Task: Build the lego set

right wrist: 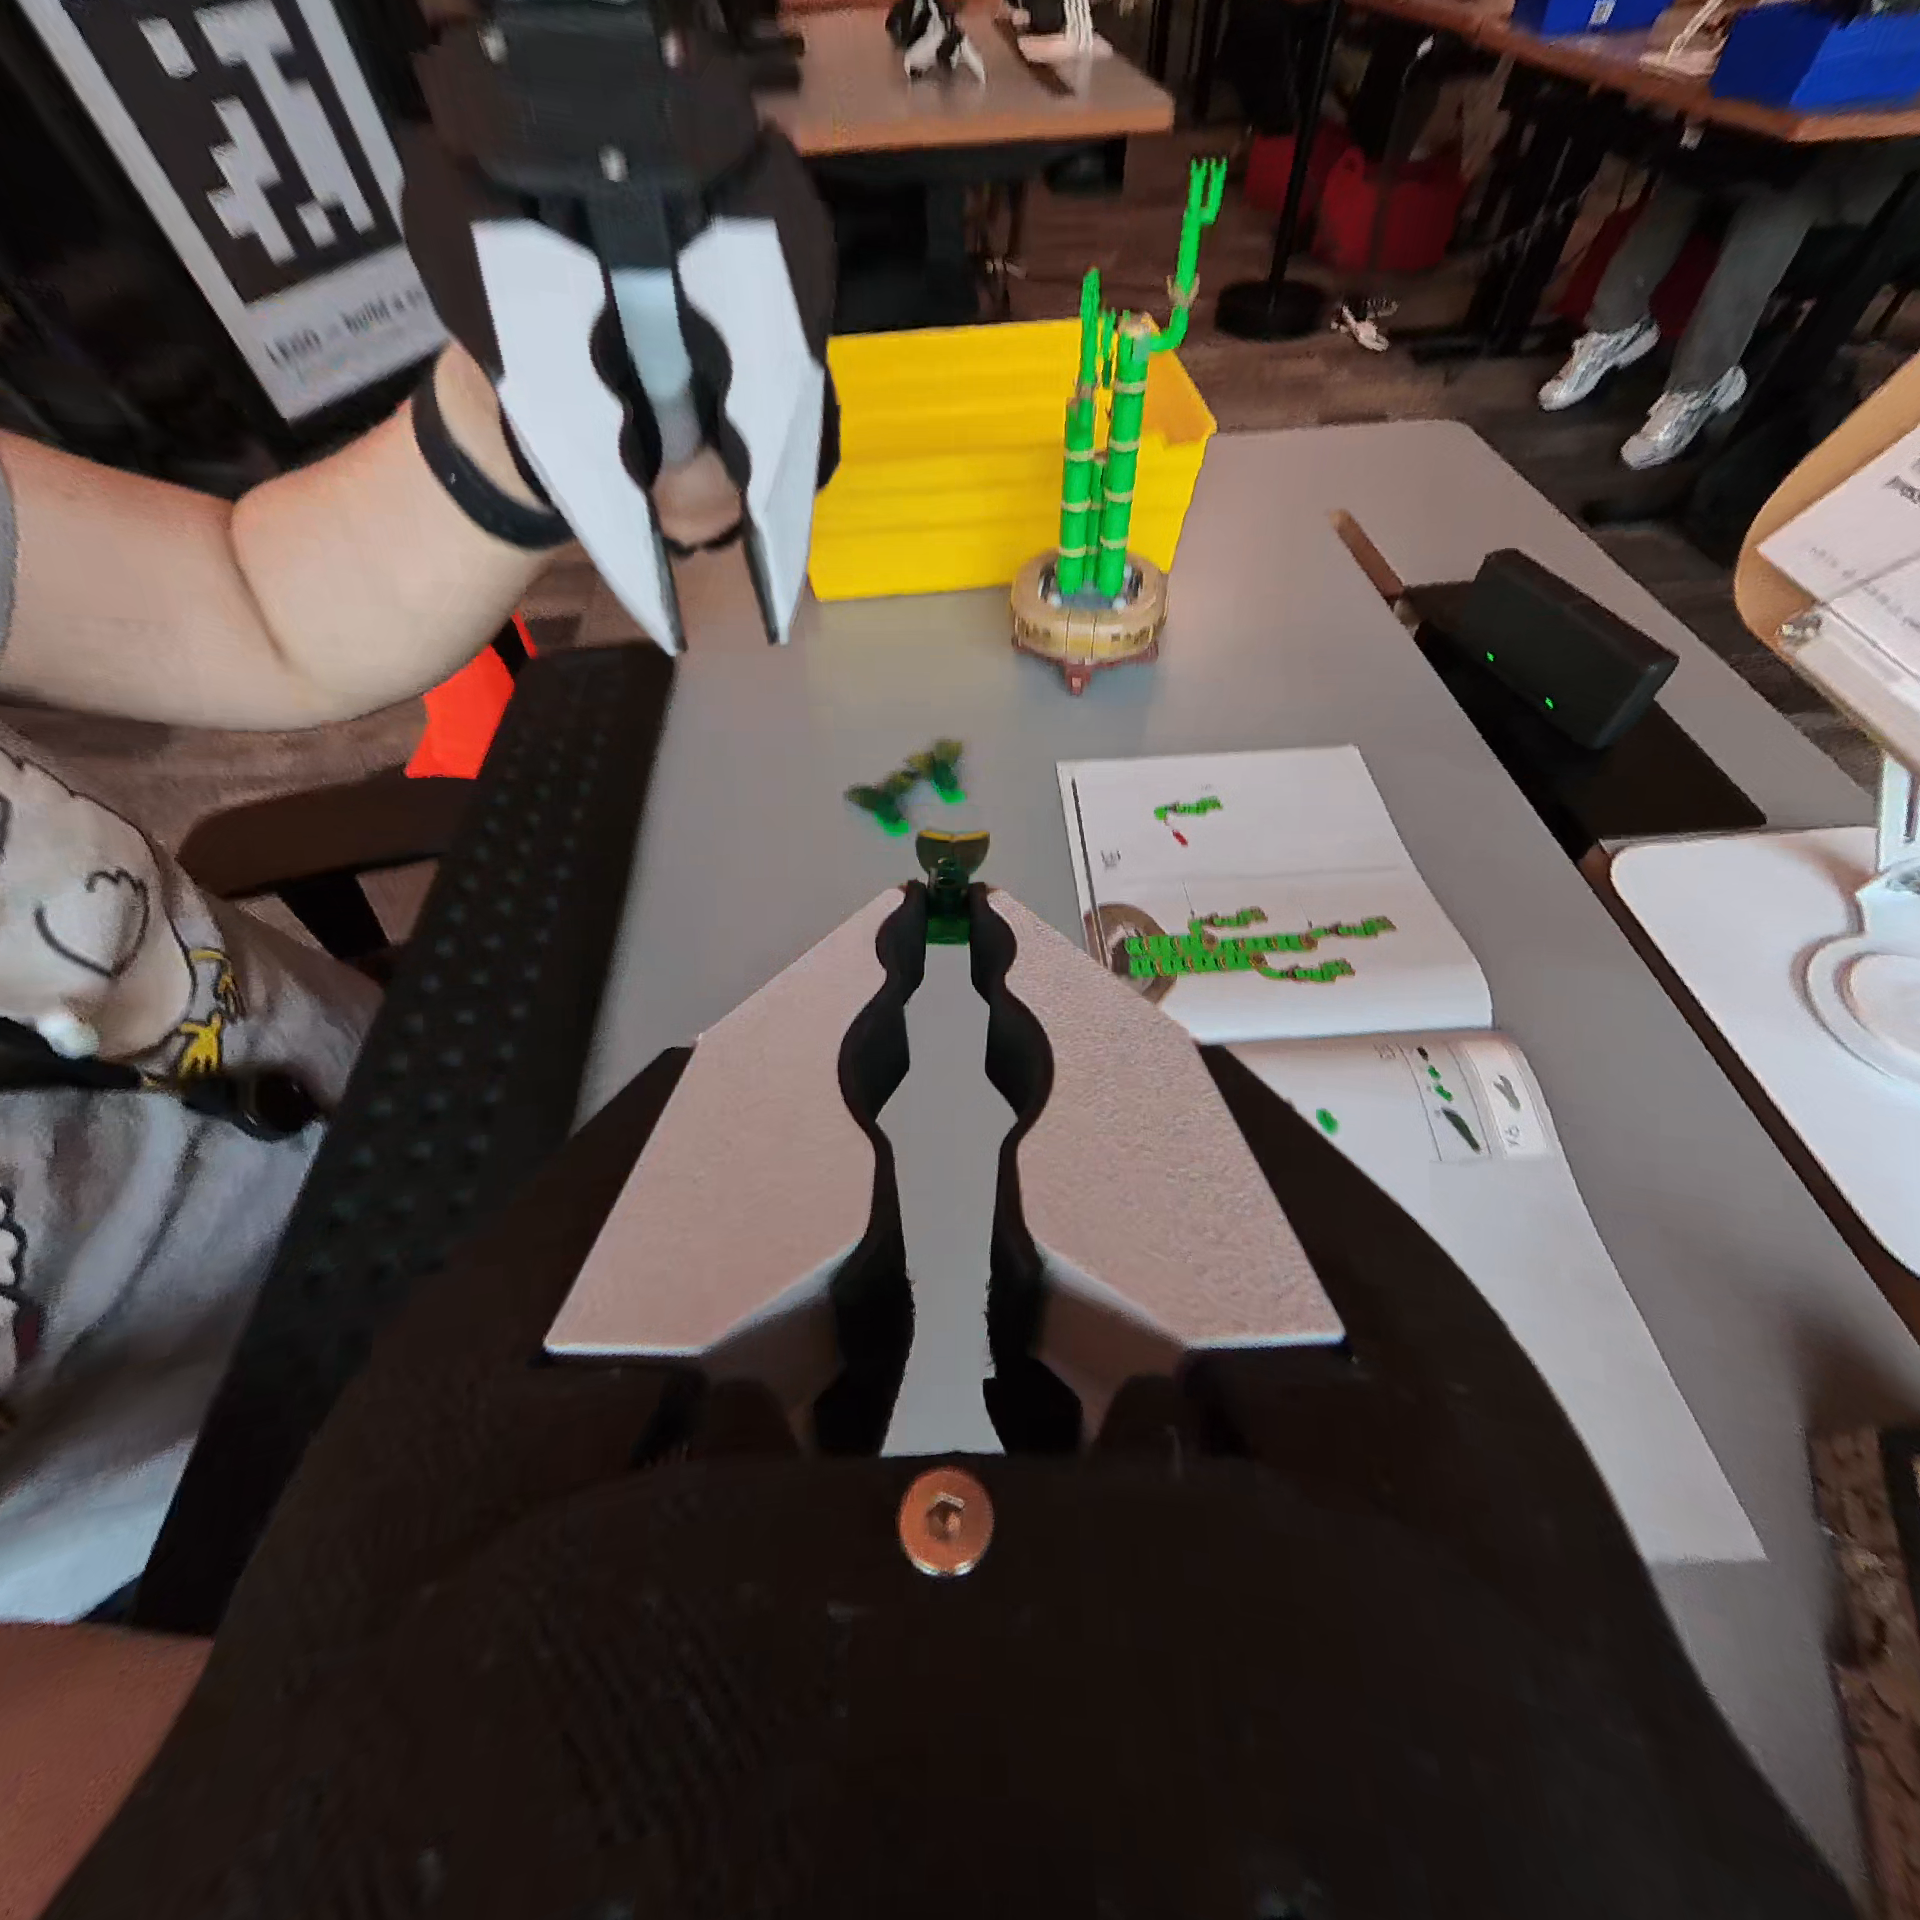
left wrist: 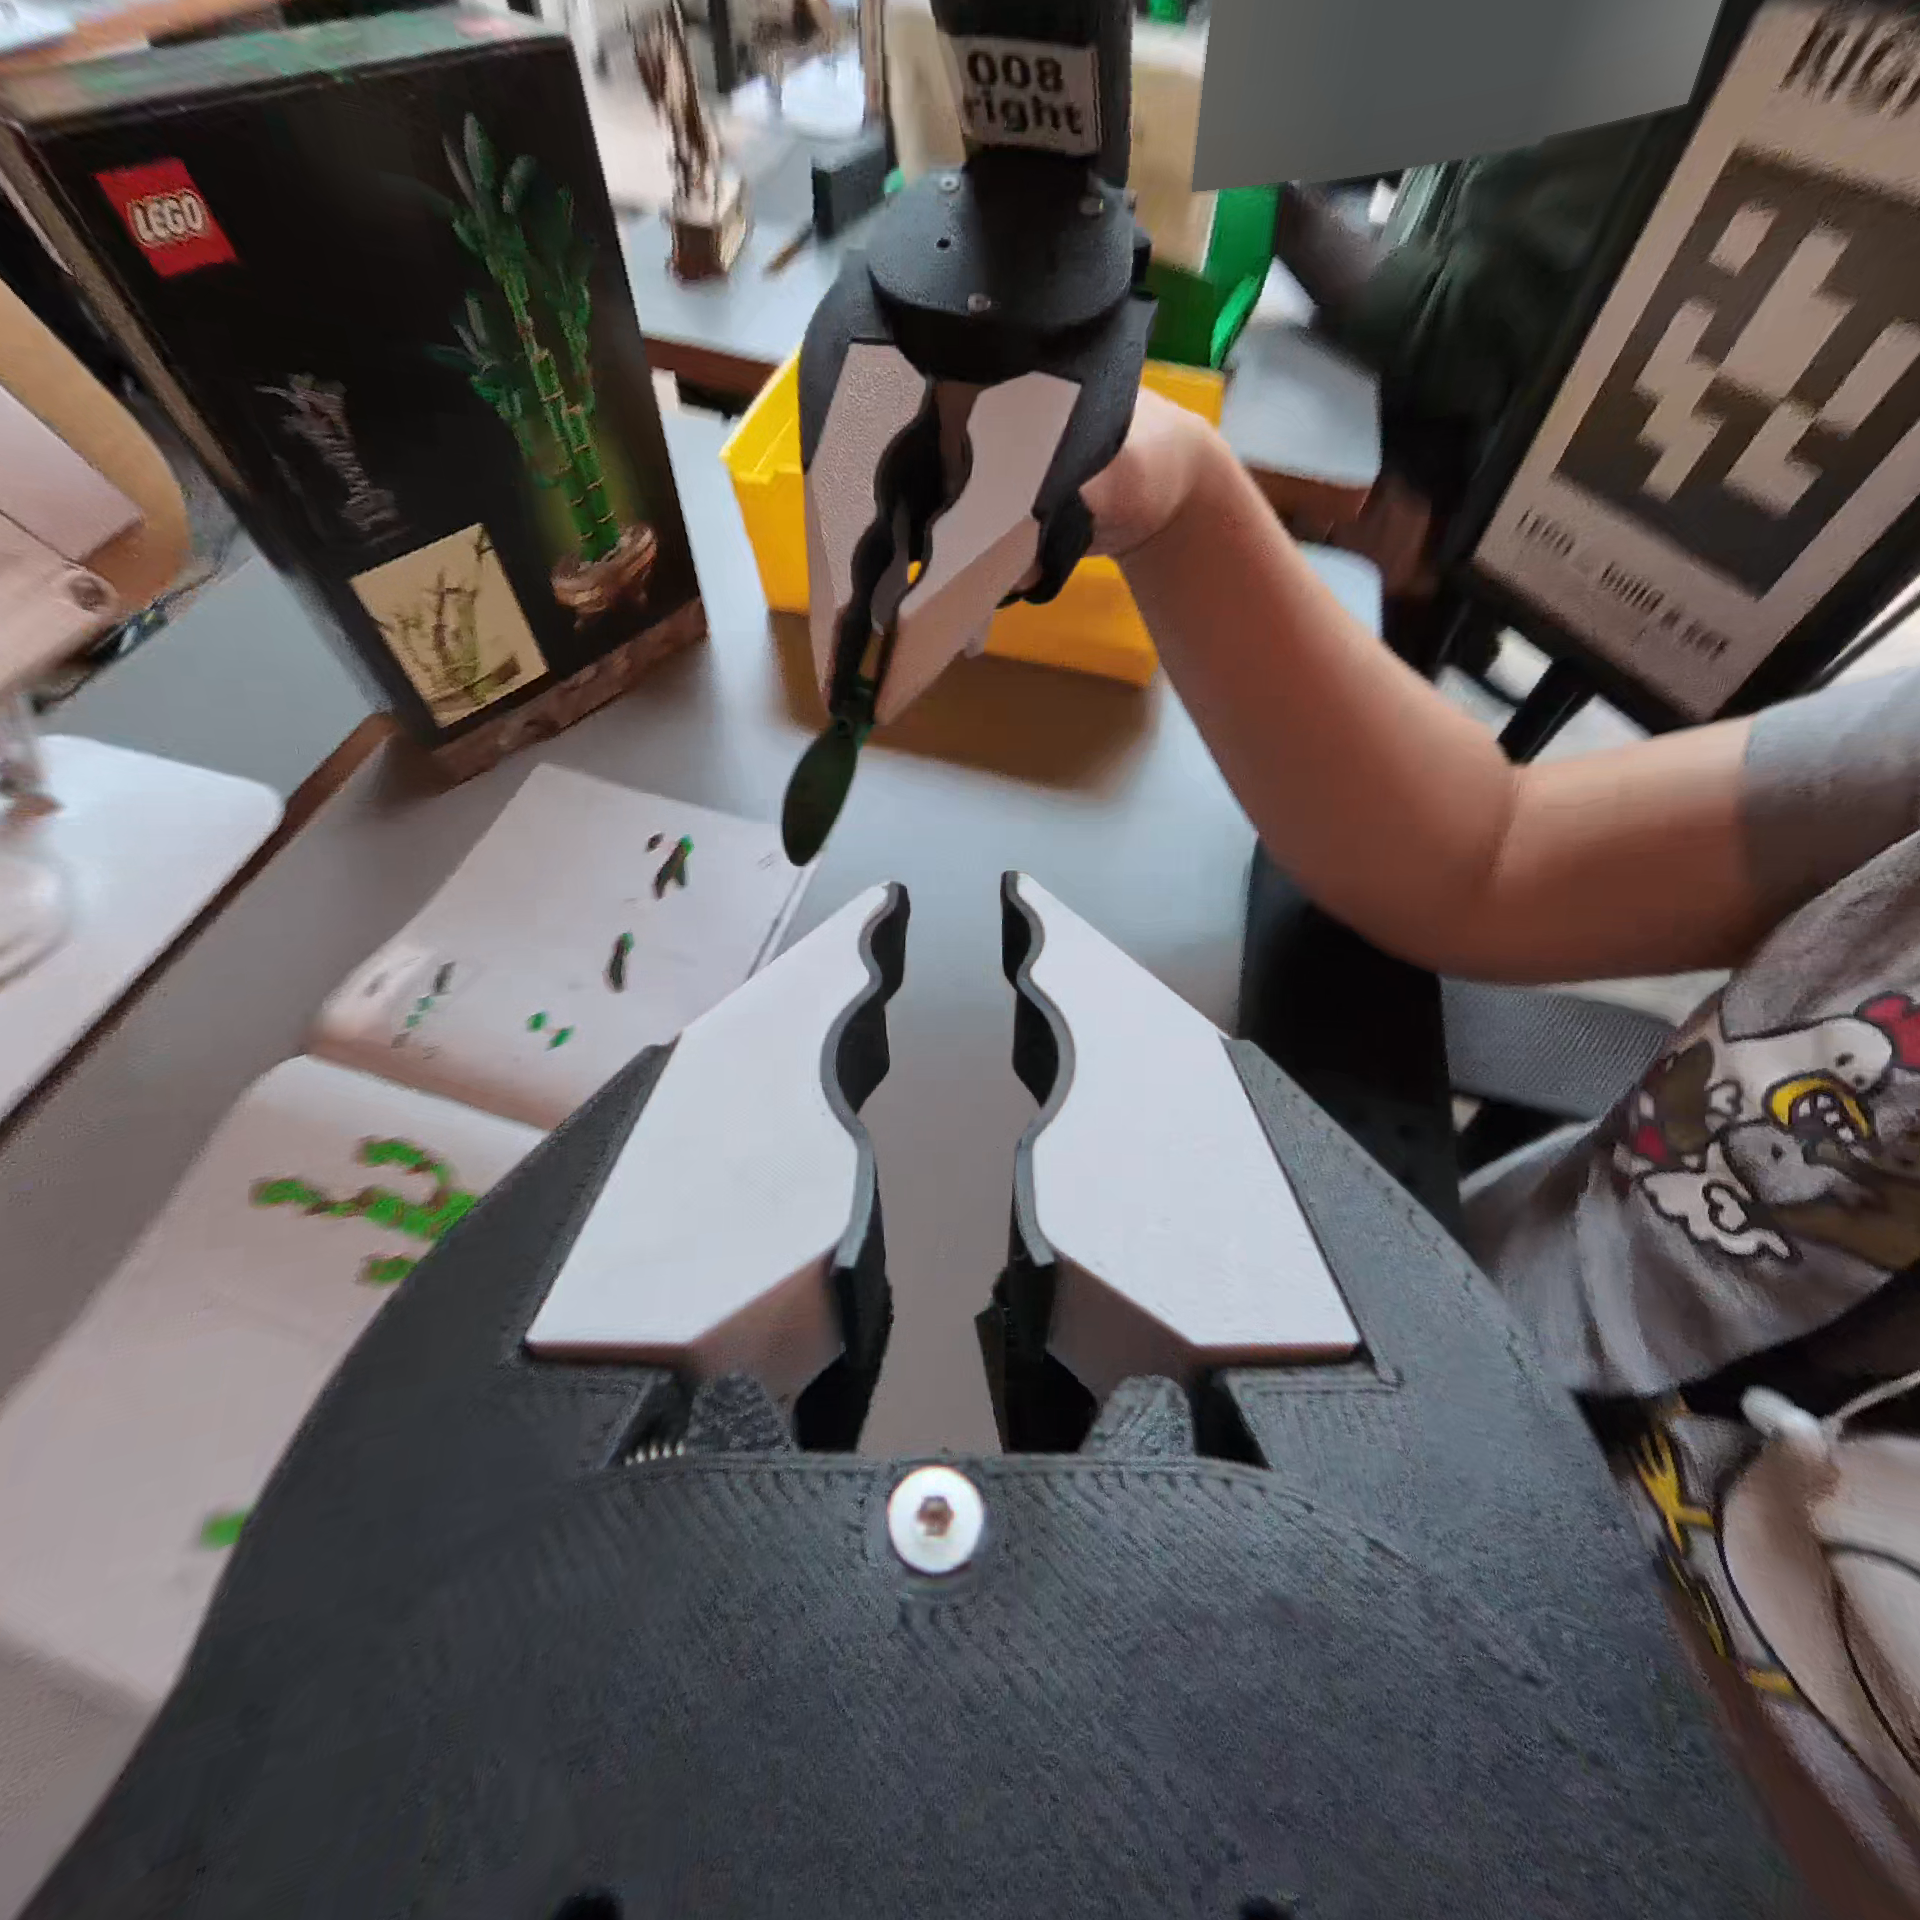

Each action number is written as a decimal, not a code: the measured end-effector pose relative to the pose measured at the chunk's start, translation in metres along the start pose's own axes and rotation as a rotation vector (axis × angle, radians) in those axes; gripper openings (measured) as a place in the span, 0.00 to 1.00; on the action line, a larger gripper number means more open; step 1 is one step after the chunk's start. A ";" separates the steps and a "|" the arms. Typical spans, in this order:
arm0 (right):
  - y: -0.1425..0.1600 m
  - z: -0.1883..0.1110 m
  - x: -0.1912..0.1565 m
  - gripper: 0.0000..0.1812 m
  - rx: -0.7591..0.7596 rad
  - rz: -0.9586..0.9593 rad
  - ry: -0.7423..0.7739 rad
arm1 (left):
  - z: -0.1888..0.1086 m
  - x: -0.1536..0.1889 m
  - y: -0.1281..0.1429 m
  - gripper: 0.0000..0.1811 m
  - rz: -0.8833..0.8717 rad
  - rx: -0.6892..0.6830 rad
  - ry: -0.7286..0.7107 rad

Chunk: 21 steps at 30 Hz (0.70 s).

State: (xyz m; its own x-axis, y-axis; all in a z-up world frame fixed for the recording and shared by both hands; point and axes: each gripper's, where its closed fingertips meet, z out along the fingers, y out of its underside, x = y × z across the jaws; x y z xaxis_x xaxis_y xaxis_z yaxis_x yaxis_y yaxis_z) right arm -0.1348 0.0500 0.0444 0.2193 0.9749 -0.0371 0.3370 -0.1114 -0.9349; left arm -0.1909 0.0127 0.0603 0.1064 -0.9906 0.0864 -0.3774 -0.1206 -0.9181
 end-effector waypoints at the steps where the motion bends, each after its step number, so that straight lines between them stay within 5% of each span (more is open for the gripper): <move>1: 0.007 -0.004 0.003 0.03 -0.031 0.004 0.027 | 0.006 0.000 0.012 0.09 -0.029 0.061 0.005; 4: 0.024 -0.024 0.019 0.03 -0.106 0.026 0.174 | 0.036 -0.006 0.046 0.14 -0.149 0.136 0.001; 9: 0.029 -0.053 0.038 0.03 -0.049 0.052 0.323 | 0.108 -0.036 0.107 0.14 -0.297 -0.076 -0.084; 16: 0.027 -0.070 0.052 0.03 0.253 0.052 0.437 | 0.166 -0.057 0.130 0.26 -0.365 -0.211 -0.254; 21: 0.031 -0.072 0.053 0.03 0.267 0.020 0.443 | 0.181 -0.067 0.148 0.31 -0.267 -0.330 -0.433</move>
State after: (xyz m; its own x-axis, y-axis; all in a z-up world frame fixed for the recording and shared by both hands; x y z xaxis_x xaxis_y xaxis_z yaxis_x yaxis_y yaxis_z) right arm -0.0465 0.0846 0.0388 0.6095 0.7916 0.0430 0.0964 -0.0201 -0.9951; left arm -0.0875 0.0729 -0.1516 0.5750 -0.8153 0.0681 -0.5446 -0.4436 -0.7118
